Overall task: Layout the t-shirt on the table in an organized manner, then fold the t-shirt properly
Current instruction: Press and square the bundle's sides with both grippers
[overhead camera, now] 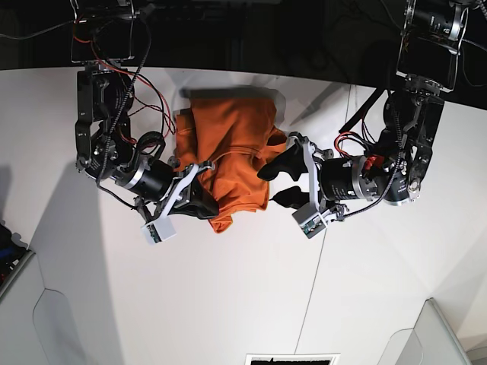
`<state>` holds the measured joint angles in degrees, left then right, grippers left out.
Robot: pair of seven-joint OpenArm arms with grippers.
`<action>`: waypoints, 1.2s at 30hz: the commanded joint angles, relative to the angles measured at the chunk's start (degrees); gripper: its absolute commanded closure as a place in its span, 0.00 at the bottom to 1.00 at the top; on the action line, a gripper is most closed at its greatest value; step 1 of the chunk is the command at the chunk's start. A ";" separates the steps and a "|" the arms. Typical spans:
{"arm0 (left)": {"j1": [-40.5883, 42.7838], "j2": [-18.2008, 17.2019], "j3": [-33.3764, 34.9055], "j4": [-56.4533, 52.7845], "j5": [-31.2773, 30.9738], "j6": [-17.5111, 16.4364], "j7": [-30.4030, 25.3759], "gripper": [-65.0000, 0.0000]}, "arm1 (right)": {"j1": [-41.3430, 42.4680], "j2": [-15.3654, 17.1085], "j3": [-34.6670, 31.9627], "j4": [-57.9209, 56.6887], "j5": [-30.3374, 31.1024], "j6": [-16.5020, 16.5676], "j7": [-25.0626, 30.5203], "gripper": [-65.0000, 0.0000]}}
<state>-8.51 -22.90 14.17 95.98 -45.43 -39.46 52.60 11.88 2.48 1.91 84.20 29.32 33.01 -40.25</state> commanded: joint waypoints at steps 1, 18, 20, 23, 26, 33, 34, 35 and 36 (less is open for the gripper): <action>-0.04 -0.11 -0.37 0.33 -0.57 -0.24 -1.51 0.39 | 1.81 -0.68 -0.02 -1.55 0.63 0.22 1.31 1.00; 4.28 6.69 -1.25 -12.44 8.13 -0.54 -7.06 0.39 | 2.60 -0.28 -0.98 -14.32 2.43 0.44 1.79 1.00; 4.04 6.67 -2.71 -9.49 5.53 -0.54 -4.66 0.39 | 2.49 -0.31 -0.85 -11.17 3.15 0.44 0.96 1.00; 4.09 6.67 -6.12 -4.15 0.50 -0.54 -0.31 0.39 | 2.51 -0.31 -0.85 -6.16 3.23 0.42 0.33 1.00; 4.09 6.67 -9.33 0.35 -3.85 -0.54 2.49 0.39 | 2.54 -0.31 -0.85 -1.49 3.26 0.42 0.07 1.00; 8.37 7.58 -10.34 1.62 -9.81 -0.54 3.43 0.39 | 1.62 -0.44 -1.01 2.80 8.04 0.44 -7.06 1.00; 9.70 7.98 -10.32 1.62 -10.08 -0.54 3.39 0.39 | 0.85 -0.46 -1.18 2.80 7.98 0.46 -6.99 1.00; 11.06 8.37 -10.32 1.62 -10.05 -0.54 3.30 0.39 | -0.04 -0.46 -1.38 2.80 7.89 0.48 -6.88 1.00; 12.41 8.85 -10.34 1.60 -10.01 -0.54 3.30 0.39 | -1.01 -0.46 -1.55 2.78 7.67 0.46 -6.67 1.00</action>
<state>4.71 -13.89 4.05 96.64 -53.87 -39.48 56.93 9.98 2.04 0.34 86.11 35.90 33.04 -48.07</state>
